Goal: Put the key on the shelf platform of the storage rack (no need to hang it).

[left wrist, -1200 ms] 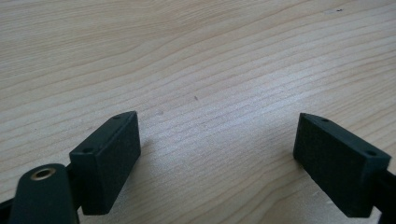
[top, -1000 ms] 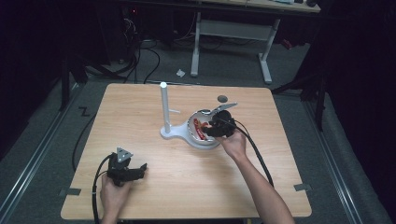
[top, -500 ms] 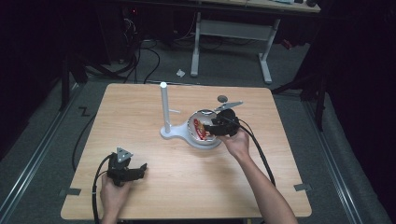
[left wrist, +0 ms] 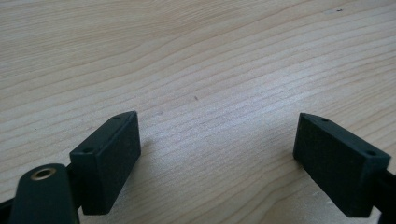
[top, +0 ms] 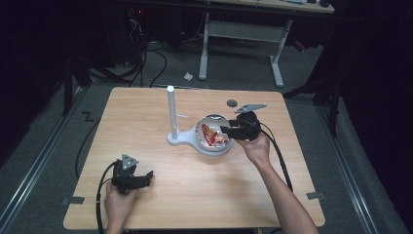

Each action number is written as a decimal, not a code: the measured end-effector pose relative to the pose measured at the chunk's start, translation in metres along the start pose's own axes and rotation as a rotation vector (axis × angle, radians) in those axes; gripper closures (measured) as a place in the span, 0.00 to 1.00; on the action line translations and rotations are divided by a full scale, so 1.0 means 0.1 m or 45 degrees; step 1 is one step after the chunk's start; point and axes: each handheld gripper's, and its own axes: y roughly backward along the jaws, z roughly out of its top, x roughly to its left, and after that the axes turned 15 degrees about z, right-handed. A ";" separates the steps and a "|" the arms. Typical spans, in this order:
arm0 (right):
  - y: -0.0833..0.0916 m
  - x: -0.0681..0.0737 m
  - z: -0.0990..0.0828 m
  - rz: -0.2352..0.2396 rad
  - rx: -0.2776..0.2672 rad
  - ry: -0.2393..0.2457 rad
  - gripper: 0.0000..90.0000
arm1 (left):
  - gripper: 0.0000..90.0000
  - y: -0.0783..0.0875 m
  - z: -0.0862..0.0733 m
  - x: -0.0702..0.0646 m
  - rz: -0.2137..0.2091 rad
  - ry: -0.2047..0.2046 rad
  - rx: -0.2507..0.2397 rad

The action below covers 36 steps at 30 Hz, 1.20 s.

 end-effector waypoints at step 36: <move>0.80 -0.13 -0.25 -0.087 -0.141 -0.056 0.58 | 0.17 0.00 0.00 0.00 0.001 0.000 -0.001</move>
